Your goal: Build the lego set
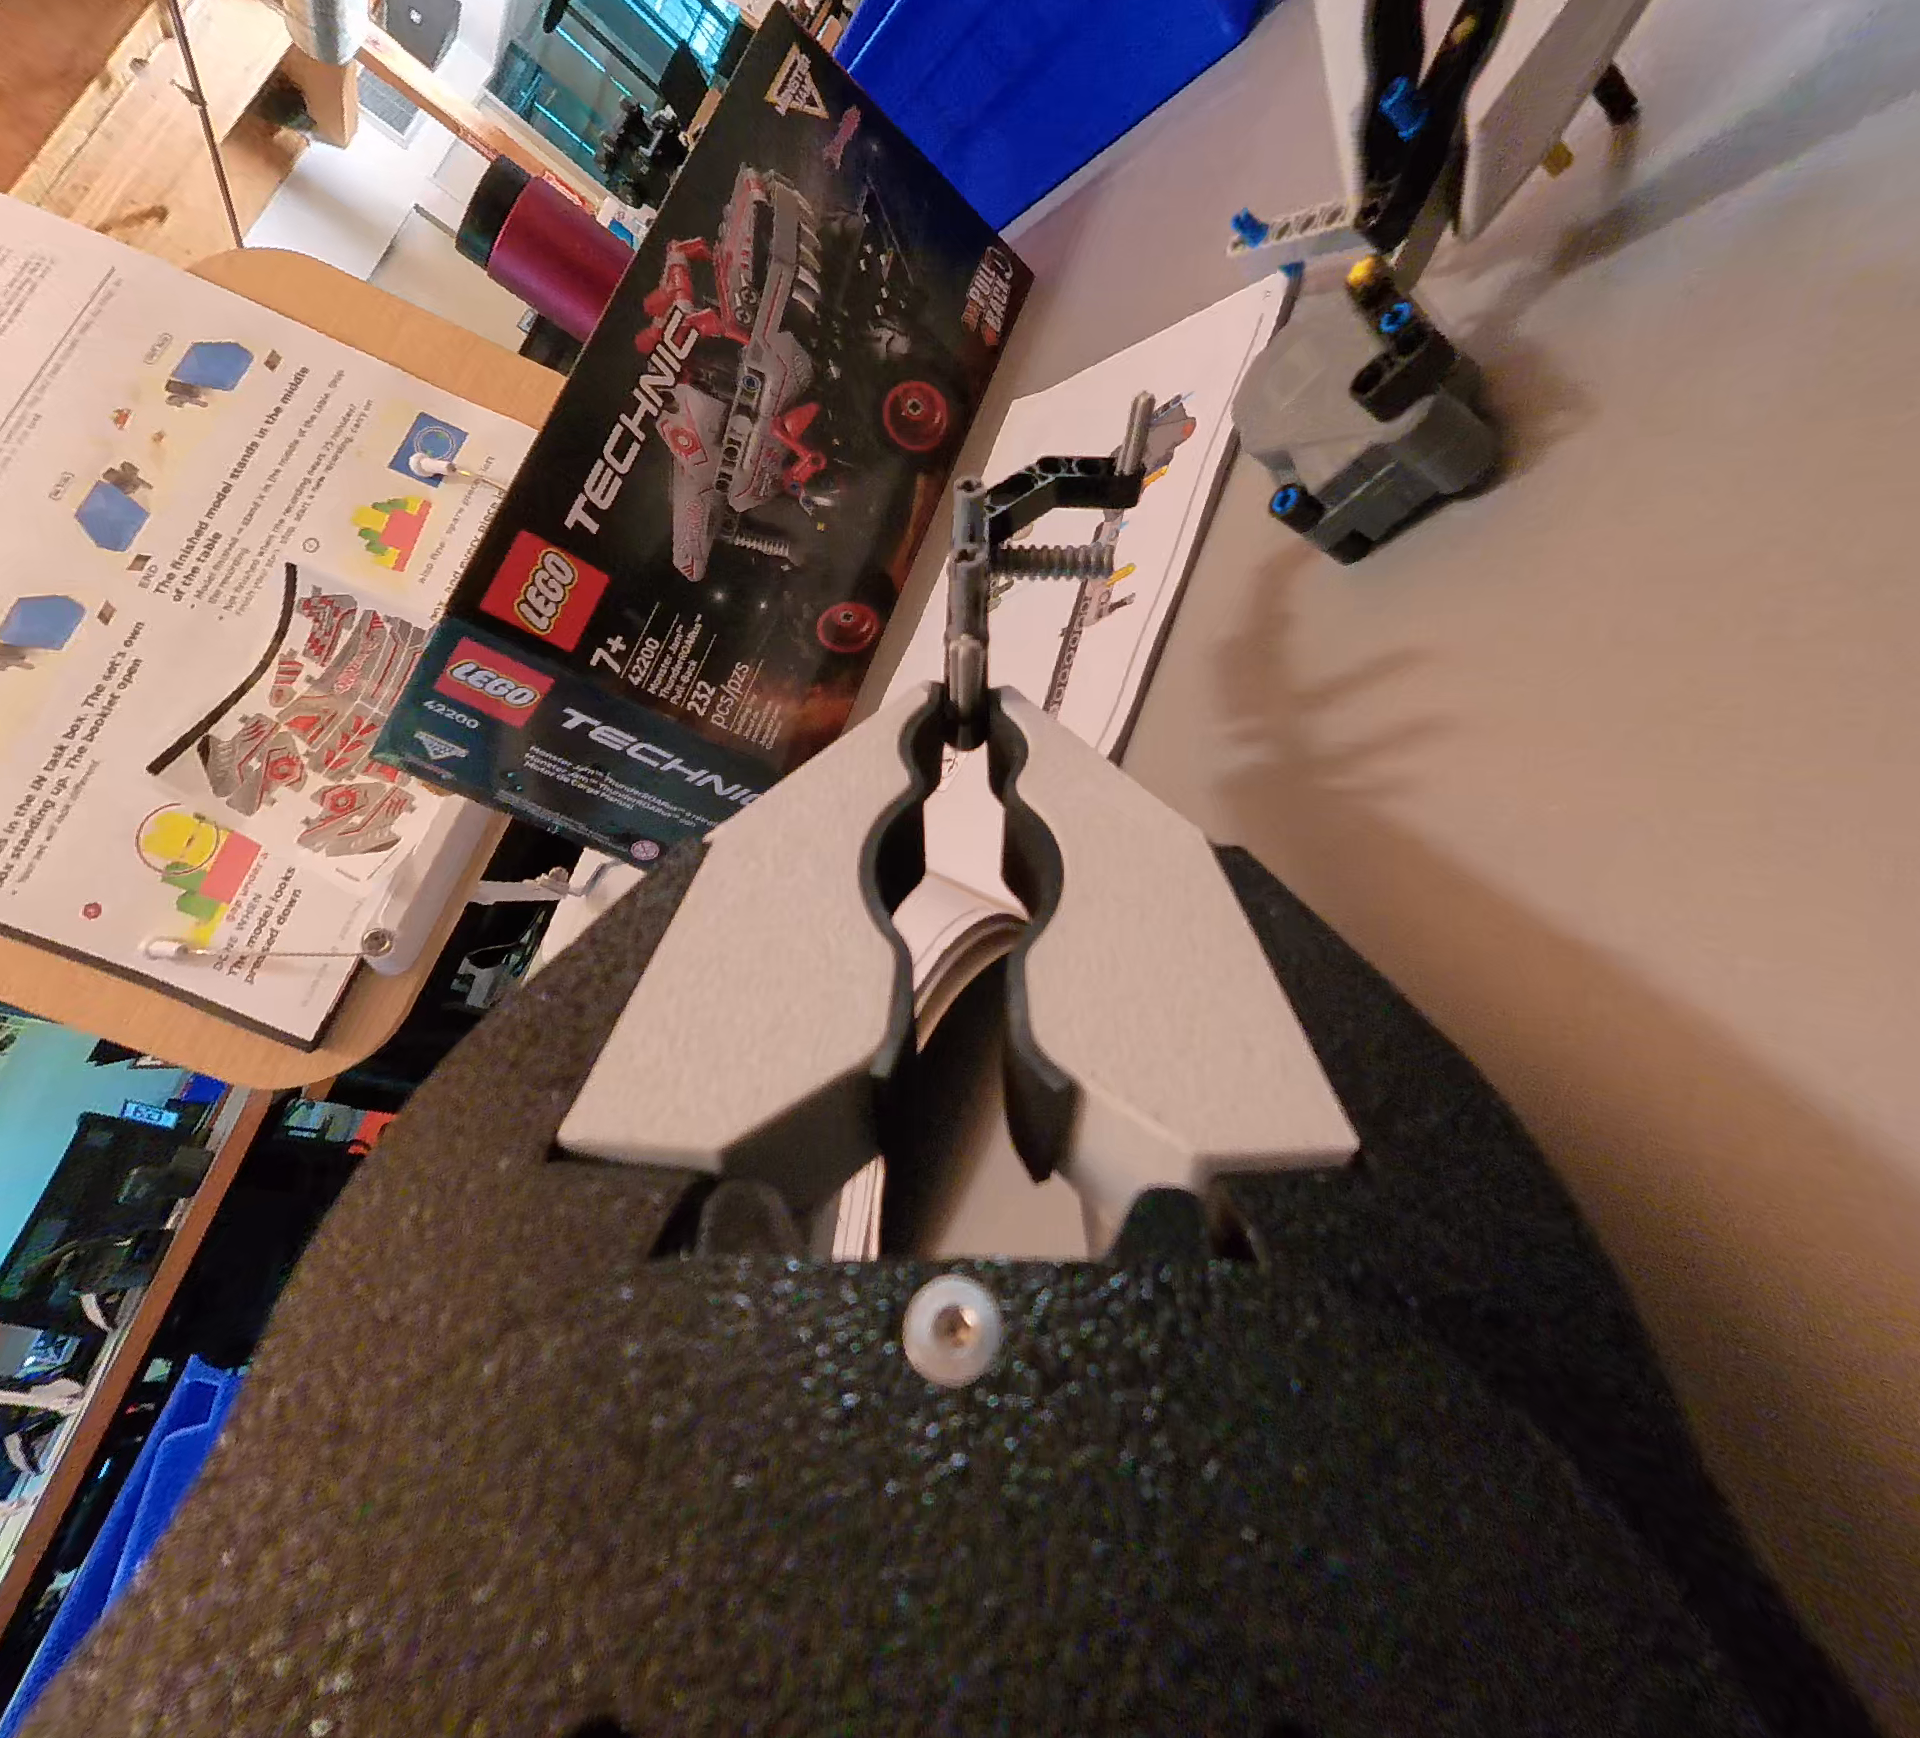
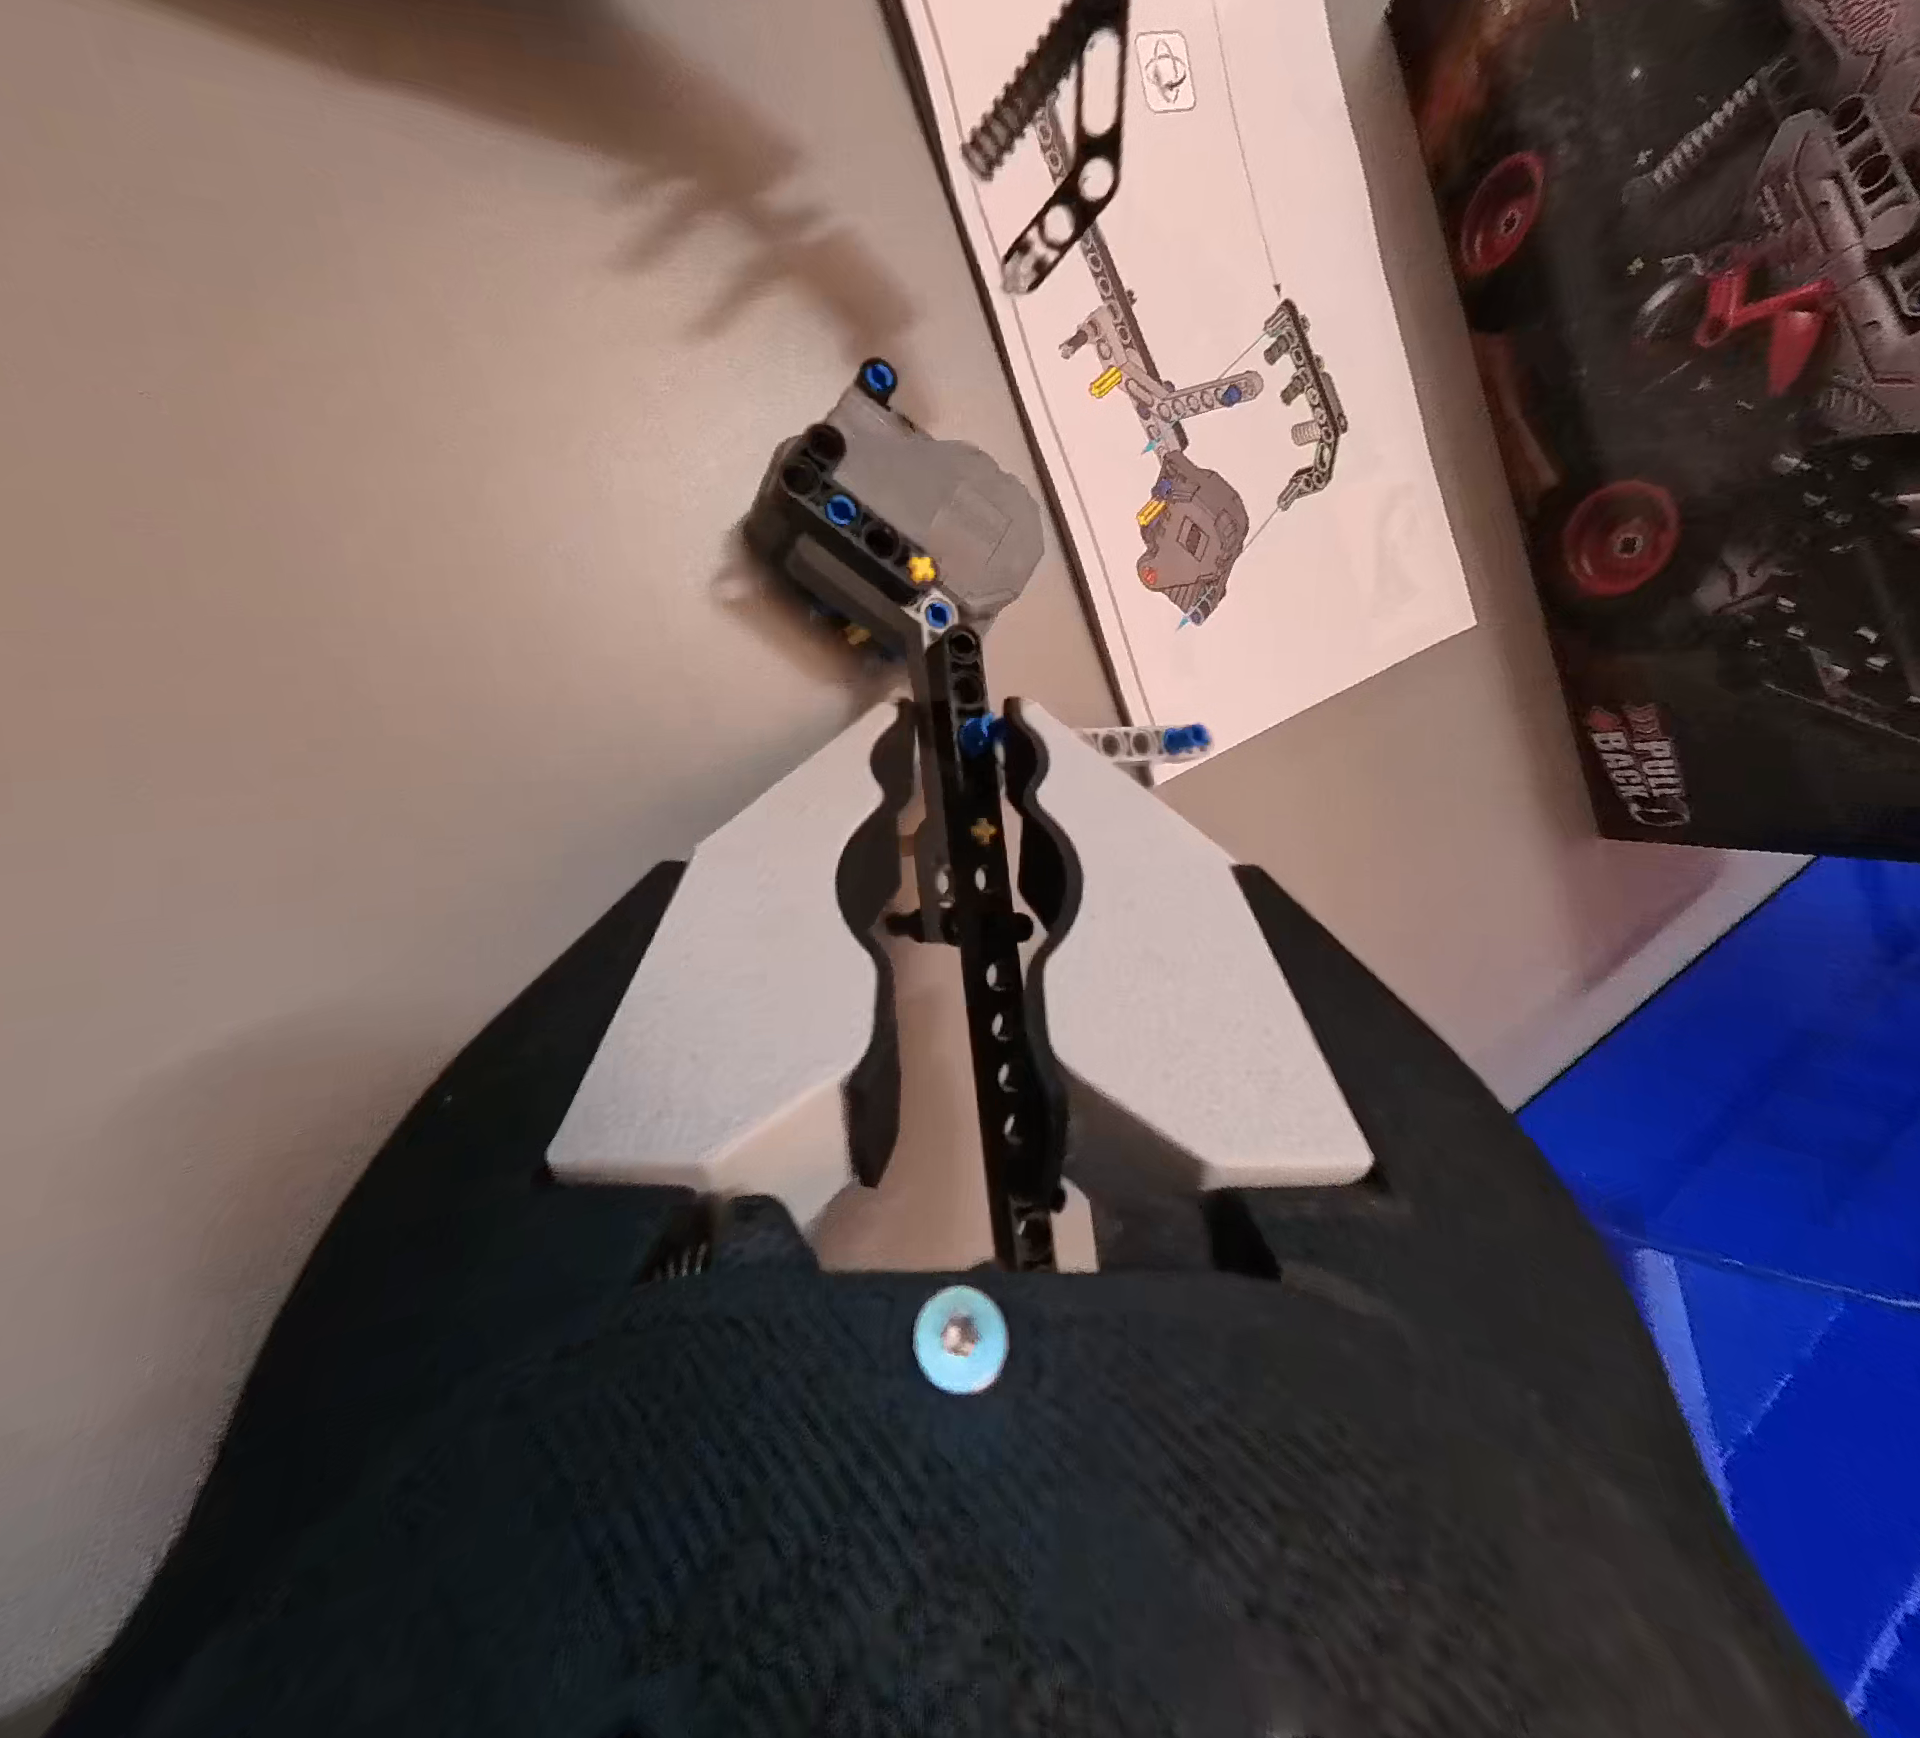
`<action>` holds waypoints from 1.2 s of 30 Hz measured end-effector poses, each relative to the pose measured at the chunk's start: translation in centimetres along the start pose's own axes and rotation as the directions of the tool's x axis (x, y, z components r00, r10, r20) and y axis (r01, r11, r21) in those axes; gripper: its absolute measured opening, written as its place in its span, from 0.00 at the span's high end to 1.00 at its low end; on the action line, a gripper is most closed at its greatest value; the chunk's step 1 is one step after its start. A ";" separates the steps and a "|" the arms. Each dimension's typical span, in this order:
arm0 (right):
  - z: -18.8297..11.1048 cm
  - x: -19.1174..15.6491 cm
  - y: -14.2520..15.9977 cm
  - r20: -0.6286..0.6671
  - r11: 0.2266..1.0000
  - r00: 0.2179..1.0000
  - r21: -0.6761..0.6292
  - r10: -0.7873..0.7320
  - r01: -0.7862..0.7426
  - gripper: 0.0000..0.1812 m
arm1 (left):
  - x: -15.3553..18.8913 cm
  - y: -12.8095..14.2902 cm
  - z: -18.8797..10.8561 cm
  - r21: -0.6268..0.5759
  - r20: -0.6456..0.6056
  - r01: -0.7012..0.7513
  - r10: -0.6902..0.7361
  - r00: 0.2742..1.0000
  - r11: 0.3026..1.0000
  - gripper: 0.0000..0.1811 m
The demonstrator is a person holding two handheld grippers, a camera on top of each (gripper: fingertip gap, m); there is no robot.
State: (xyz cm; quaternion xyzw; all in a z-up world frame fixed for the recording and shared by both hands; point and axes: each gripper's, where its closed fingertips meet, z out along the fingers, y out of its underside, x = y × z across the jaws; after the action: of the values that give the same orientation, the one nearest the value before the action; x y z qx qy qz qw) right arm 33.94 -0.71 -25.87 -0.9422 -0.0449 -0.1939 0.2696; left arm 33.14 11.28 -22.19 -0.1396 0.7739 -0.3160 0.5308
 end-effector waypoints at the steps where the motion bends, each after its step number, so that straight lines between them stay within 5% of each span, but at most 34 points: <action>1: 0.0 0.0 0.1 -0.007 1.000 1.000 0.000 0.003 -0.003 0.93 | 0.0 0.0 0.0 0.000 0.002 0.001 -0.001 1.000 1.000 0.97; 10: -0.7 -0.1 0.5 -0.233 0.998 0.972 0.055 -0.003 0.017 0.94 | 0.1 -0.1 0.0 0.000 -0.001 -0.001 0.001 1.000 1.000 0.97; 27: -2.0 1.3 1.0 -0.595 0.970 0.779 -0.004 -0.197 0.242 0.94 | 0.2 0.0 0.1 0.004 -0.004 0.016 -0.015 1.000 1.000 0.97; 32: -3.2 1.4 0.1 -0.632 0.923 0.718 0.007 -0.293 0.384 0.94 | 0.3 0.2 0.2 0.000 -0.009 0.020 -0.020 1.000 1.000 0.97; 36: -3.5 0.5 -0.5 -0.528 0.798 0.677 -0.002 -0.513 0.603 0.94 | 0.2 0.2 0.2 0.002 -0.008 0.030 -0.030 1.000 1.000 0.97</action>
State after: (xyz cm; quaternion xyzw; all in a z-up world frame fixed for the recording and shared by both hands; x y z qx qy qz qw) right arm 33.07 -2.13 -22.69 -0.7715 -0.2757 -0.5008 0.2793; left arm 33.32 11.26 -22.52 -0.1495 0.7734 -0.3254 0.5231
